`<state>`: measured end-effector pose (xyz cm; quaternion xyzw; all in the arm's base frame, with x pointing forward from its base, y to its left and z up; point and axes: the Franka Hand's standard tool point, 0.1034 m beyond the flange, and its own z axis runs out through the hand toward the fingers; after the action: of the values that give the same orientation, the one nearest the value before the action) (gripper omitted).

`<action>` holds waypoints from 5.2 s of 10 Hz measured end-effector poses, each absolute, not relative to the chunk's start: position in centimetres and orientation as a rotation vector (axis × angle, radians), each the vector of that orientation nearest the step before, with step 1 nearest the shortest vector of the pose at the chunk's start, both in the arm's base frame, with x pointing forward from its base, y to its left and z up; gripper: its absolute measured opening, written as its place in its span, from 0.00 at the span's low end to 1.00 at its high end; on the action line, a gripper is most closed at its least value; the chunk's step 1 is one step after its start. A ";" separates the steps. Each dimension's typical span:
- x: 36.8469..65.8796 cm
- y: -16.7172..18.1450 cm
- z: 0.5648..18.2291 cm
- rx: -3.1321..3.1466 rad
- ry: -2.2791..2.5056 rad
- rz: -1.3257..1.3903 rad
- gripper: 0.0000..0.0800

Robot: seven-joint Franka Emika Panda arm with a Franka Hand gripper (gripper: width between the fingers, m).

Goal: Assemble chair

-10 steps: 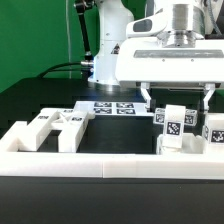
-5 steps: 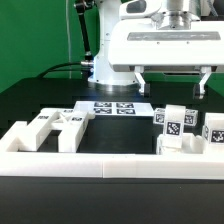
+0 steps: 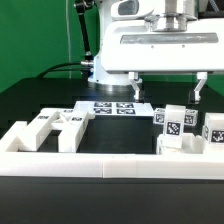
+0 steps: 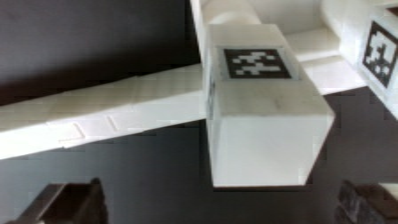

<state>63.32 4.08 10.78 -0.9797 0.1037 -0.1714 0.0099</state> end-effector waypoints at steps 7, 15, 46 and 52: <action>62.6 4.7 9.7 -3.060 0.338 -0.099 0.81; 63.0 4.6 9.3 -3.060 0.359 -0.100 0.35; 62.9 7.0 9.0 -3.069 0.572 -0.147 0.81; 63.1 6.1 9.2 -3.127 0.223 -0.158 0.81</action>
Offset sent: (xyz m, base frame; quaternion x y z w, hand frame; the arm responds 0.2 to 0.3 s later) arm 0.0050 0.0010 -0.0064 -0.0091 -0.1529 -0.0154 0.9881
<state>63.14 6.13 9.21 -0.9962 0.0711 -0.0502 0.0012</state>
